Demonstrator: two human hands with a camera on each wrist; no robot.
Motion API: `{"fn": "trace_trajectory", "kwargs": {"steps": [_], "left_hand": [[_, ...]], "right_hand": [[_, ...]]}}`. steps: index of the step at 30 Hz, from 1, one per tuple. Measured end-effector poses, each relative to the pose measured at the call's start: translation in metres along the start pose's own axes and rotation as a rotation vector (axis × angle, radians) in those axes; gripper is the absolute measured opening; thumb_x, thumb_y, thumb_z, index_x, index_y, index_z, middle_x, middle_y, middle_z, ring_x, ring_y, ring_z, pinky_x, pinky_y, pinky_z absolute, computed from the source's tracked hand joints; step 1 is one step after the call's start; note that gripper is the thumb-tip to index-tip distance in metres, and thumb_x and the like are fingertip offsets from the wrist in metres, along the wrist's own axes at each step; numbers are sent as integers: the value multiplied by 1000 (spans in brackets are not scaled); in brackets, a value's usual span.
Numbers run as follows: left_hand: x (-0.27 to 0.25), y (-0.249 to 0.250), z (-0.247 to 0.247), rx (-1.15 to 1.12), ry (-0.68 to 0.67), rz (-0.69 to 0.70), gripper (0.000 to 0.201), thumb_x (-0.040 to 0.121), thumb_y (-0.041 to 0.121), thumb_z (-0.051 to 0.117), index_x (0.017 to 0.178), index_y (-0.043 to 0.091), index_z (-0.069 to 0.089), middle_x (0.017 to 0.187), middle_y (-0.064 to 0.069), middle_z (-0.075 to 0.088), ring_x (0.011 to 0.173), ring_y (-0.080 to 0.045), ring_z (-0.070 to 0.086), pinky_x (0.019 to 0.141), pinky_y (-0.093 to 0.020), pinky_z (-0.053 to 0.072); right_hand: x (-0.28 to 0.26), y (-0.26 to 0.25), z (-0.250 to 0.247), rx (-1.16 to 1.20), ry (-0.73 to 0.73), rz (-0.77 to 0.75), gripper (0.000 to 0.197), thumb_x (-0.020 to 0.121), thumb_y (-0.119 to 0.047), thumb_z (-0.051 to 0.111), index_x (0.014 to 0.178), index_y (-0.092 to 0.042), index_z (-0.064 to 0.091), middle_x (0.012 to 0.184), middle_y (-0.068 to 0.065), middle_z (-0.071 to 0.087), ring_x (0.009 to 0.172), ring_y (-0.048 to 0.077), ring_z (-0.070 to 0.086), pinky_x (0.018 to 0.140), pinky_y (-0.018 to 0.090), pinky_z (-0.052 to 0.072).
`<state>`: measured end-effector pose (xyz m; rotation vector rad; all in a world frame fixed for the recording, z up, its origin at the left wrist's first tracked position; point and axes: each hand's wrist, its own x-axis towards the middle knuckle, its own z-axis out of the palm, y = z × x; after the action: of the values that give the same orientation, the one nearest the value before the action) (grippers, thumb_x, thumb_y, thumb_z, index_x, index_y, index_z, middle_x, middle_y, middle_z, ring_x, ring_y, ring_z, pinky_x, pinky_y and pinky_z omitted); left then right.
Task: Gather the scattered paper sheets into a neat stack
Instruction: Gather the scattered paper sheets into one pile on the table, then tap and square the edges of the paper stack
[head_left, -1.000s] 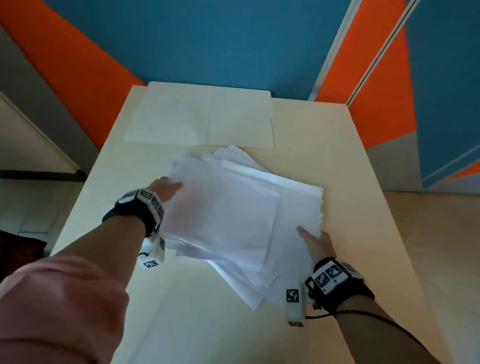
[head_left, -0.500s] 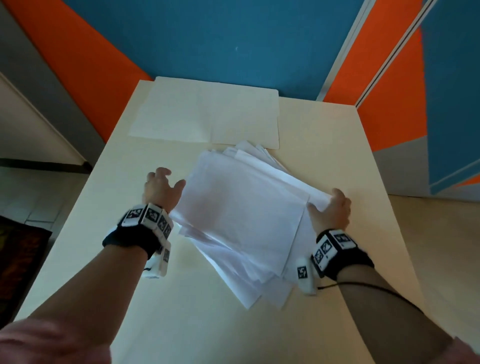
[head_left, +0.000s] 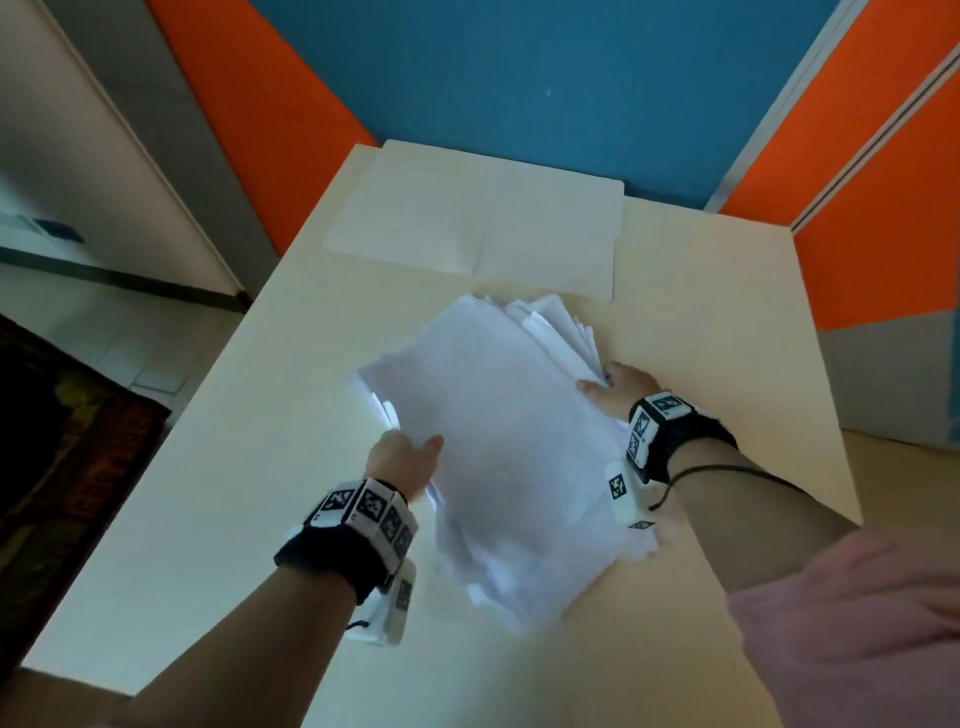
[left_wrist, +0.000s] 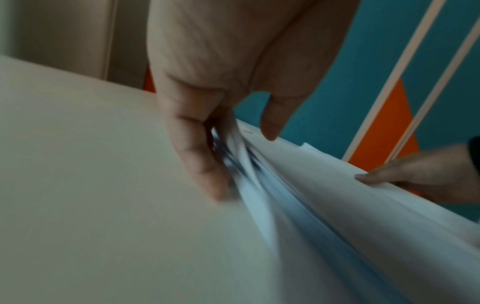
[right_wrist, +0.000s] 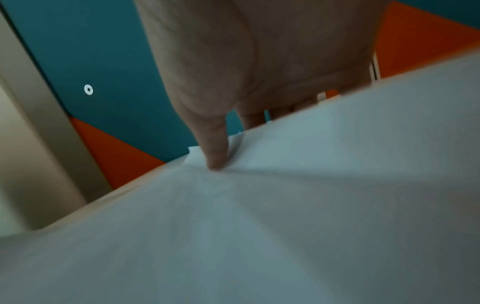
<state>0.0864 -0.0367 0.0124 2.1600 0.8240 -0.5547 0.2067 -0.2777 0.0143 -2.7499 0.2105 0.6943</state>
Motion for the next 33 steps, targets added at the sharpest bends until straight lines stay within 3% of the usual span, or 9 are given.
{"fn": "trace_trajectory", "kwargs": {"steps": [3,9,11,14,18,23,27,30,33], "left_hand": [[6,7,4,-167,137,-48,56,92,26,53,130,-11,38,134,-27,49,125,-38,48,101,-37,38],[17,-6,14,-575,132,-20,42,80,4,67,116,-5,46,124,-28,58,108,-40,60,90,-46,50],[23,-21,5,-831,-40,-56,50,74,-10,67,121,-11,49,123,-32,58,94,-39,64,80,-49,55],[24,-34,-7,-915,-236,-50,47,76,-14,63,122,-15,52,112,-29,62,80,-31,67,74,-42,58],[16,-21,-15,-903,-292,81,35,77,-13,62,111,-9,59,108,-26,64,90,-35,65,85,-43,54],[-2,12,-42,-907,-346,243,29,61,-12,71,85,4,65,72,-7,74,70,-25,69,59,-31,61],[-24,40,-69,-794,-373,403,45,49,-2,77,90,13,66,81,-1,76,79,-20,71,73,-33,58],[-39,63,-84,-763,-317,503,40,60,-10,77,88,17,67,76,5,77,85,-19,68,89,-38,52],[-53,84,-96,-808,-295,589,39,58,-6,79,89,14,68,77,7,77,81,-12,72,90,-32,51]], "right_hand": [[-8,-3,7,27,89,71,55,92,-45,41,129,-5,48,133,22,45,122,36,44,101,41,39],[-35,-9,37,430,-18,35,66,84,-41,61,134,-3,41,136,15,51,124,32,50,101,36,42],[-41,1,37,532,-33,30,45,79,-36,69,112,-6,59,112,8,64,106,27,61,86,28,47],[-54,8,31,660,-34,-24,24,80,-20,71,71,-2,58,71,10,59,66,16,56,62,20,40],[-65,13,29,929,-63,-5,43,75,-12,75,112,-15,53,103,3,65,106,27,60,94,36,45],[-94,25,7,1198,-274,42,30,78,-3,69,107,-2,61,105,15,68,101,32,63,105,49,40],[-101,30,-20,1264,-85,7,76,37,-25,94,105,-2,67,106,21,71,102,41,65,99,56,45],[-124,16,-56,1455,74,-69,41,63,3,79,101,2,63,99,22,70,95,40,67,90,55,50],[-136,9,-83,1598,195,-223,48,59,10,77,103,0,60,103,20,69,99,38,66,89,55,50]]}}
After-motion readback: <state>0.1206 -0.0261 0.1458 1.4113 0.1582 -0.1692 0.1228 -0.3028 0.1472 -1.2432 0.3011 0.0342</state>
